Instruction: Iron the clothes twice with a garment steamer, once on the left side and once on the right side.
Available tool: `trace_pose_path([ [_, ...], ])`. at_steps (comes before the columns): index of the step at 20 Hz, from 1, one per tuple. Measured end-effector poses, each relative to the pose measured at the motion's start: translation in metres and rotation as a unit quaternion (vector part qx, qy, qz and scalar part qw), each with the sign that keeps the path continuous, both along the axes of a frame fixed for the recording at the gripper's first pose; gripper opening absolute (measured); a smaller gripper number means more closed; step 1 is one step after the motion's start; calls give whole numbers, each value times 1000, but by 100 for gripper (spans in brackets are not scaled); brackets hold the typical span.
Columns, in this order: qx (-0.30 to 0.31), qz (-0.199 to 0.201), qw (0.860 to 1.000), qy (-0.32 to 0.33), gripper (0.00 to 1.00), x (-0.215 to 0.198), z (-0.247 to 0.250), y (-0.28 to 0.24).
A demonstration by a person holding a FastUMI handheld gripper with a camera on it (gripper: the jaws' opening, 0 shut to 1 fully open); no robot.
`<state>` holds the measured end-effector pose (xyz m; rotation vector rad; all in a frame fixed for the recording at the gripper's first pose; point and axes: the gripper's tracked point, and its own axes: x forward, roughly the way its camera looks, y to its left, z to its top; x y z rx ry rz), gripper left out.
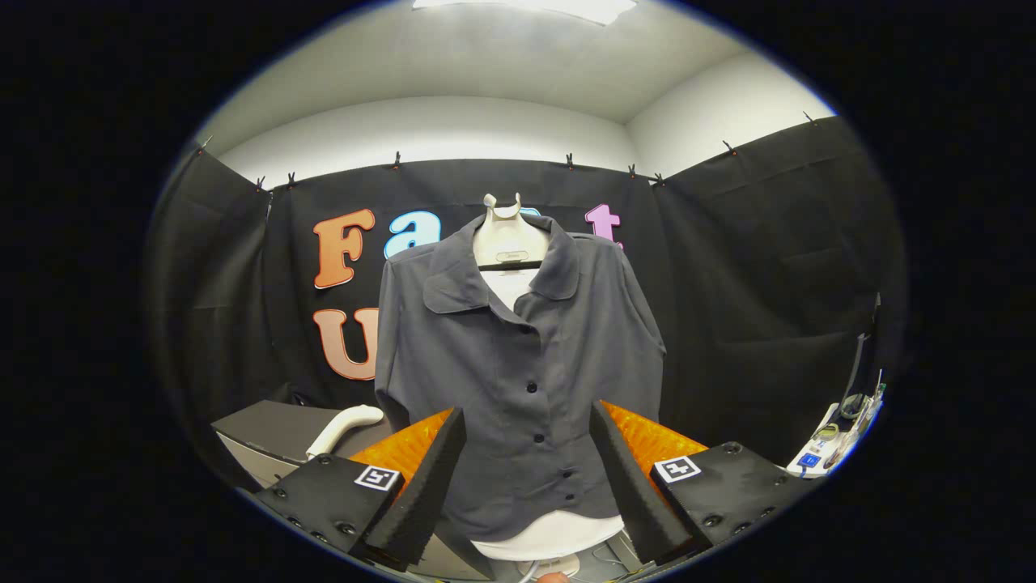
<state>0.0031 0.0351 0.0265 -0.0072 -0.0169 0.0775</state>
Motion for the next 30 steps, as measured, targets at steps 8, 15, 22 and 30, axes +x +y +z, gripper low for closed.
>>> trace_pose_path([
  [8, -8, 28, 1000, 0, 98, 11, 21, 29],
  [15, 3, 80, 997, 18, 98, 35, 20, 107],
  [22, 4, 155, 985, 75, 98, 54, -18, 209],
  [30, -35, 188, 971, 146, 98, 88, -79, 308],
])
